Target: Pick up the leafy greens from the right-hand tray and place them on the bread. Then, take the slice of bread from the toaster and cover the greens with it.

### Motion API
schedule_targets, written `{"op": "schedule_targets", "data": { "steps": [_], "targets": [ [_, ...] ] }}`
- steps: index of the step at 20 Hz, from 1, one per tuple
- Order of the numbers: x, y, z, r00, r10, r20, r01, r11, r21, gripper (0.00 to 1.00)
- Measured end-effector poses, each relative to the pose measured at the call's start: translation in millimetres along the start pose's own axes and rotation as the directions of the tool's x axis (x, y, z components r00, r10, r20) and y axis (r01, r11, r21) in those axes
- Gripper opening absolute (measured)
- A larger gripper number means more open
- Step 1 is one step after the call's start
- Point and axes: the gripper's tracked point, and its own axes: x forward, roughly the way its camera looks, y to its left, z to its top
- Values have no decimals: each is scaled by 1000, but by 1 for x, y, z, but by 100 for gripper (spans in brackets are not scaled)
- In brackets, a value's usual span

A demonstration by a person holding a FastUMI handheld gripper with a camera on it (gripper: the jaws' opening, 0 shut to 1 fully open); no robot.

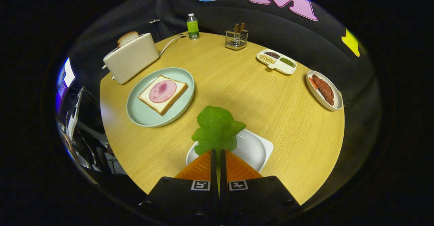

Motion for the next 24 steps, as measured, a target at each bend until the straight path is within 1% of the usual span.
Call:
{"op": "schedule_targets", "data": {
  "steps": [4,6,10,13,18,21,24],
  "targets": [
    [-27,33,37,997,47,65,-50,998,44,6],
    [-37,50,60,993,58,103,-60,998,15,6],
    [-45,93,101,984,106,144,-102,994,-39,5],
    [-38,117,123,982,116,146,-109,992,-59,5],
    [-15,151,142,983,142,118,-133,988,-79,6],
    [5,158,144,987,137,80,-130,987,-90,7],
    [27,160,151,990,123,70,-118,990,-78,7]
  ]
}}
